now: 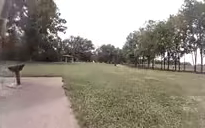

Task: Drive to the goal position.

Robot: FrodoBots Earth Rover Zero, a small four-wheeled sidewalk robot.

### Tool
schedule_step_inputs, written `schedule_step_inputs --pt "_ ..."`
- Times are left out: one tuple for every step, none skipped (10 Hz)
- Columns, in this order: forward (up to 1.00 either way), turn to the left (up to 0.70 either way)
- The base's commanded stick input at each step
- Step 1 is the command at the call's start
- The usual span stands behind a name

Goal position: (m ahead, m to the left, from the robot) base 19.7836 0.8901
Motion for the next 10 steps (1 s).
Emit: schedule_step_inputs --pt "0.7 0.0" --pt "0.7 0.0" --pt "0.7 0.0" --pt "0.7 0.0" --pt "0.7 0.0" --pt "0.7 0.0" --pt "0.7 0.0" --pt "0.7 0.0" --pt "0.7 0.0" --pt "0.7 0.0"
